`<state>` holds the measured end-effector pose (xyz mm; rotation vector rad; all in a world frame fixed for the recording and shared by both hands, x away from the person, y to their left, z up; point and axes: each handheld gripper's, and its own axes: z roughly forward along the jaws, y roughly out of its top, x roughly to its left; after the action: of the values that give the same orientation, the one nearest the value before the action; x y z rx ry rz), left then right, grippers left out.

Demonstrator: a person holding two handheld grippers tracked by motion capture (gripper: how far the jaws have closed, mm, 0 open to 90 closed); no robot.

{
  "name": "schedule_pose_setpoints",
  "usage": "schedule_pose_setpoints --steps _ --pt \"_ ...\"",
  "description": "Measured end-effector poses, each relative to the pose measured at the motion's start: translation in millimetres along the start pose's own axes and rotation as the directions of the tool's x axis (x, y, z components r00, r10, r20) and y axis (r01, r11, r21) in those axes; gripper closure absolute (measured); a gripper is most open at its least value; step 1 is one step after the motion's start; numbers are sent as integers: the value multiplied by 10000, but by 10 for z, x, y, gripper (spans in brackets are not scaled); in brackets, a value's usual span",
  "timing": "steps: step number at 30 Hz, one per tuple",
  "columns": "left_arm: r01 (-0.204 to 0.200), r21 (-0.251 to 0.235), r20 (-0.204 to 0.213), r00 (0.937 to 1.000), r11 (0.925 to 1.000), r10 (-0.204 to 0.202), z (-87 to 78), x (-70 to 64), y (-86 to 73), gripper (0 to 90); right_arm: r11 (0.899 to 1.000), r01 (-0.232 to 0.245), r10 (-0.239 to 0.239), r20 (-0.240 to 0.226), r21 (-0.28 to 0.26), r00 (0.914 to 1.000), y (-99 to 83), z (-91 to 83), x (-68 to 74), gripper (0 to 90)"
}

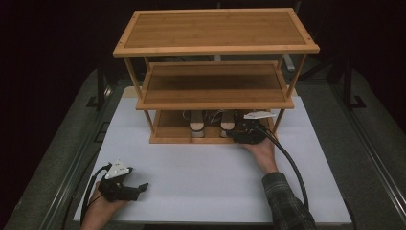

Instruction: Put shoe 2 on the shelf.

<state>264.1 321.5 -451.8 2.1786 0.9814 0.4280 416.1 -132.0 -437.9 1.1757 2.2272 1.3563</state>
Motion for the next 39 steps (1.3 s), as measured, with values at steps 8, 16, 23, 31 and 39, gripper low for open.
schedule_pose_setpoints --steps 8,16,23,31,39 --pt "6 -12 -4 10000 10000 -6 0 0 -1 128 9972 -153 128 343 735 9993 -10 -168 -14 145" --pt "-11 -3 -11 10000 10000 11 -1 0 -1 128 9981 39 -71 516 621 9986 -59 -403 29 91" --pt "2 -52 -16 10000 10000 -2 2 -1 -3 128 9980 -17 -31 755 634 9971 -125 -638 39 66" --pt "4 -51 -14 10000 10000 -4 2 -1 -3 128 9984 -16 -33 872 562 9962 -244 -943 51 58" --pt "9 -53 -17 10000 10000 -9 2 -1 -4 128 9980 60 -129 1098 628 9939 -428 -1194 71 42"
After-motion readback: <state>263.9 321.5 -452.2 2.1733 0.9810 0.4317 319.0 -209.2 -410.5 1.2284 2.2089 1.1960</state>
